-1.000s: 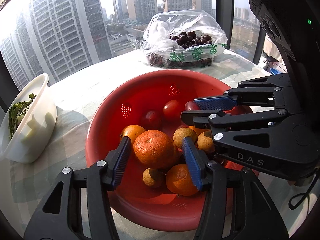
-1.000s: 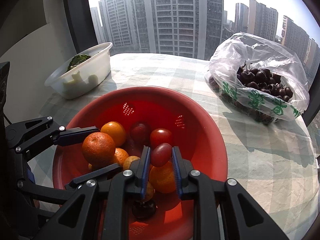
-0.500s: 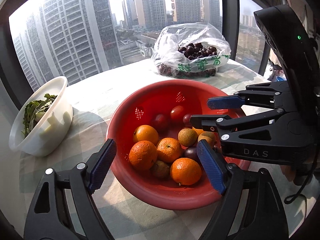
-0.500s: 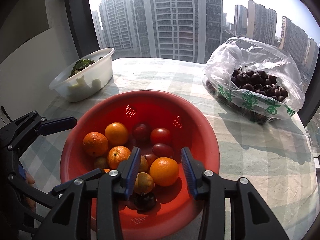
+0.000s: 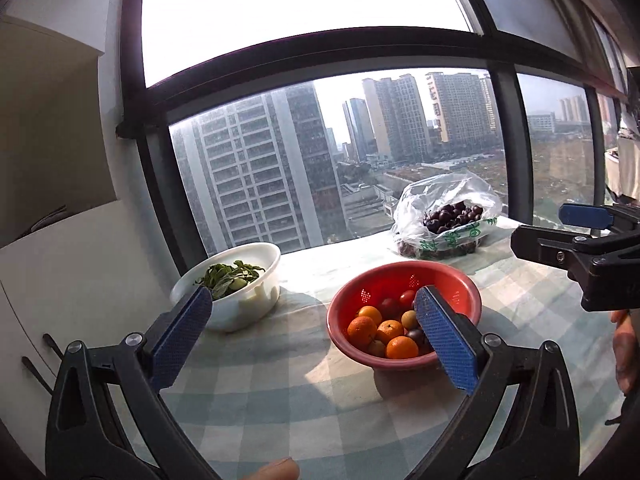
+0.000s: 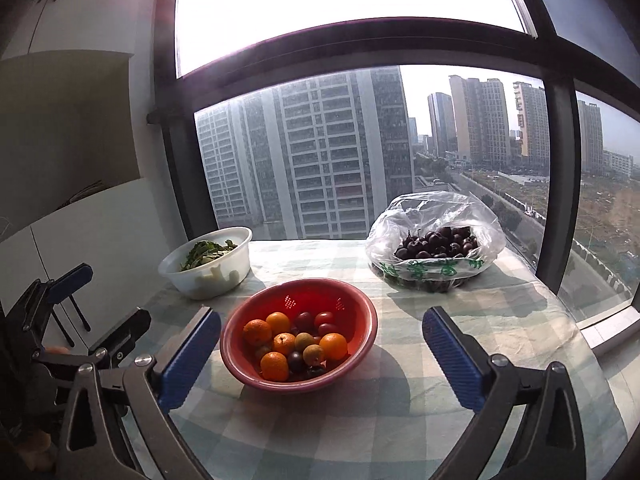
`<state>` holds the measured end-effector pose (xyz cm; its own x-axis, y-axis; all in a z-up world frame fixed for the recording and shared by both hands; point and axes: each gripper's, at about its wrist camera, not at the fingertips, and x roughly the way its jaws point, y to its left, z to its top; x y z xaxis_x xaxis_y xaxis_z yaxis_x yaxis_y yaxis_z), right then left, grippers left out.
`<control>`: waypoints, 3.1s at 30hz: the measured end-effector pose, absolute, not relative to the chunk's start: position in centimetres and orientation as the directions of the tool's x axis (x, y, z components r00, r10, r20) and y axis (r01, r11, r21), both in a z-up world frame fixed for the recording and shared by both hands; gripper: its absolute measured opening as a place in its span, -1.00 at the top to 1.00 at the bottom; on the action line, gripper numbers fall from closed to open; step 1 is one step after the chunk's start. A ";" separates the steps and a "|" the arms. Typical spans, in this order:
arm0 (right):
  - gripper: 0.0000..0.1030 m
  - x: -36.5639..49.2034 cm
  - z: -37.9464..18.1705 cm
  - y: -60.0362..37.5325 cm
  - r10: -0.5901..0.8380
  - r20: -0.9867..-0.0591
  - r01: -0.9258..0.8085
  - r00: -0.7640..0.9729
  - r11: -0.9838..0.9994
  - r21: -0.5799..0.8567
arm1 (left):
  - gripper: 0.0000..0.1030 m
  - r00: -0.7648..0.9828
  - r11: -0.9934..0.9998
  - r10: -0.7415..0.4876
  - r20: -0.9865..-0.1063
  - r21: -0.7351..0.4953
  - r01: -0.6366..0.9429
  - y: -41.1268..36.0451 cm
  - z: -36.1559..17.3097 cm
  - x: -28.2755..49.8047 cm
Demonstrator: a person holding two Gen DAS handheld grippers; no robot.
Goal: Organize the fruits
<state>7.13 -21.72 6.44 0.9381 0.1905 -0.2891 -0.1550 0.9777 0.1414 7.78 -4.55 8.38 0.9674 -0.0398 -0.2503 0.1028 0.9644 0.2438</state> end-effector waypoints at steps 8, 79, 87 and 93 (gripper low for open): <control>-1.00 0.4 7.3 -21.6 0.141 -0.239 -0.113 0.961 0.985 0.128 | -1.00 0.937 0.976 -0.101 -0.333 0.148 0.158 -4.4 8.7 2.2; -1.00 -2.0 -1.8 -18.9 0.047 -0.635 0.012 0.771 0.996 0.088 | -1.00 0.742 0.999 0.031 -0.670 0.051 0.005 -2.8 -0.5 1.3; -1.00 -2.1 -2.1 -19.0 0.047 -0.638 0.014 0.768 0.996 0.089 | -1.00 0.740 0.999 0.029 -0.672 0.051 0.008 -2.7 -0.7 1.2; -1.00 -2.2 -2.1 -18.9 0.046 -0.639 0.014 0.768 0.996 0.089 | -1.00 0.740 0.999 0.028 -0.672 0.050 0.008 -2.7 -0.8 1.1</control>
<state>-2.19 -18.94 -2.14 0.7678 0.0460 -0.6391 0.0144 0.9959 0.0891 1.06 -2.73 -0.79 0.7398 0.0279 -0.6723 0.0081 0.9987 0.0504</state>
